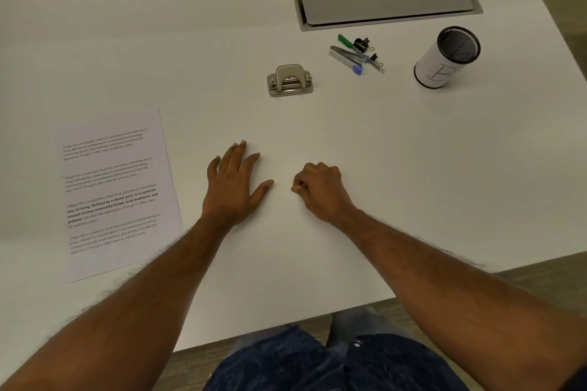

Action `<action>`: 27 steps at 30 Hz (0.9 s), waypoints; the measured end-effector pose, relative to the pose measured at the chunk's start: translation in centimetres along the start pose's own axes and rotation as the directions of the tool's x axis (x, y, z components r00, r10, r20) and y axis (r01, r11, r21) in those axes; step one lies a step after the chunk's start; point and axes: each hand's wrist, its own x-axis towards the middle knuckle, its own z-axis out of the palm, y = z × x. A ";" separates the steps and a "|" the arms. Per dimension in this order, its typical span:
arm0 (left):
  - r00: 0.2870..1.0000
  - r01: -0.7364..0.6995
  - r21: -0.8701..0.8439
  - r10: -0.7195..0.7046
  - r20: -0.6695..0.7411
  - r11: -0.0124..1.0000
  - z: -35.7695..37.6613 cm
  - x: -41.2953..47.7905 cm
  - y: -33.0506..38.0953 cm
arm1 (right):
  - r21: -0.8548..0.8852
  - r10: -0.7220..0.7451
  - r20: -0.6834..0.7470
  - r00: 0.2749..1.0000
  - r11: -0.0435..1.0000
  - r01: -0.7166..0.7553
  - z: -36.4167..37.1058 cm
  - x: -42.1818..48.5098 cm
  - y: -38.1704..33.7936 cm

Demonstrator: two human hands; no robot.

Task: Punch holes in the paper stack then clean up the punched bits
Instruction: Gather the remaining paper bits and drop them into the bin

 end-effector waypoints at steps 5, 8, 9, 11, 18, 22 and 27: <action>1.000 -0.010 -0.005 0.010 -0.002 1.000 -0.2 0.4 0.5 | -0.141 -0.025 0.043 0.999 0.989 0.031 0.2 0.4 -0.1; 1.000 -0.027 -0.009 0.027 -0.004 1.000 -0.1 0.6 0.8 | -0.152 -0.012 0.051 0.999 0.988 0.019 0.1 0.6 0.0; 0.999 -0.032 -0.011 0.032 -0.005 0.999 0.0 0.7 0.9 | -0.142 0.010 0.040 0.999 0.990 -0.005 -0.1 0.7 0.2; 0.999 -0.037 -0.013 0.037 -0.007 0.999 0.1 0.8 1.0 | -0.123 0.063 0.001 0.998 0.990 -0.063 -0.6 0.8 1.0; 0.999 -0.037 -0.013 0.037 -0.026 0.999 0.8 1.4 1.3 | 0.040 0.149 -0.032 0.988 0.988 -0.148 -2.3 1.1 3.4; 0.999 -0.053 -0.010 0.053 -0.008 0.999 0.9 2.3 2.3 | 0.098 0.182 -0.029 0.983 0.979 -0.178 -3.5 1.2 4.5; 0.995 -0.097 -0.014 0.097 0.002 0.995 0.5 4.6 5.3 | 0.111 0.202 -0.047 0.978 0.974 -0.196 -6.1 1.3 6.4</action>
